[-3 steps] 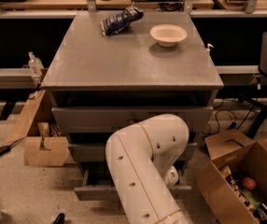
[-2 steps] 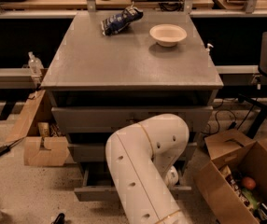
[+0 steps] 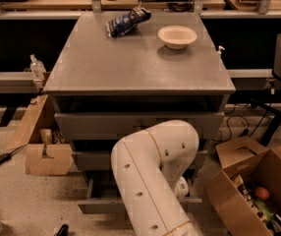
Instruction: Open bottom drawer
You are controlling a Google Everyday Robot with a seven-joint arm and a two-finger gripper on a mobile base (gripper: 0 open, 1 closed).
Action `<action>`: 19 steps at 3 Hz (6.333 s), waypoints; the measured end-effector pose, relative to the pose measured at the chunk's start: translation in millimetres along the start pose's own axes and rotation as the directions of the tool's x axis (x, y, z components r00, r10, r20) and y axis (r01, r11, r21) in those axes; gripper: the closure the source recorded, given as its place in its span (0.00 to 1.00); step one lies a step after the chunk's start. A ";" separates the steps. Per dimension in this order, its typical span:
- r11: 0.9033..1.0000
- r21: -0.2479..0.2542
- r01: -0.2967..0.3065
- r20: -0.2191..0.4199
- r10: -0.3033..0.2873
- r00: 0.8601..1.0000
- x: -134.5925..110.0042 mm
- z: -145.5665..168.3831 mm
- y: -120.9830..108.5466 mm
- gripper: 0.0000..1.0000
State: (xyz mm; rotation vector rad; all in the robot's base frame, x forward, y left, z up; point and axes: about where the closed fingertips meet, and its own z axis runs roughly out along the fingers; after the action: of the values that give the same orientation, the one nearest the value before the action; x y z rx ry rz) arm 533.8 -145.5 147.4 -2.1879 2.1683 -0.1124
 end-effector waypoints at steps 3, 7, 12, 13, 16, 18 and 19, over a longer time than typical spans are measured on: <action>1.000 0.000 0.000 0.000 0.000 1.000 0.0 0.0 0.0 0.81; 1.000 -0.002 0.000 0.000 0.000 1.000 0.1 0.8 1.2 0.00; 0.992 -0.121 -0.030 -0.099 0.018 0.995 8.7 -9.1 33.8 0.92; 0.992 -0.121 -0.030 -0.099 0.018 0.995 8.7 -9.1 33.6 1.00; 0.992 -0.121 -0.030 -0.099 0.018 0.995 8.7 -9.5 33.4 1.00; 0.992 -0.121 -0.030 -0.099 0.018 0.995 8.7 -9.4 33.4 0.58; 0.992 -0.121 -0.030 -0.099 0.018 0.995 8.7 -9.4 33.4 0.34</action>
Offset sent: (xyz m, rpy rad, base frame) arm -0.2549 -0.0396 -0.0279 0.0494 0.2884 -0.3323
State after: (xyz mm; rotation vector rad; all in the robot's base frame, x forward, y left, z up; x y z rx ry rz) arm 499.7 -154.5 153.8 -2.2647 2.3118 -0.0892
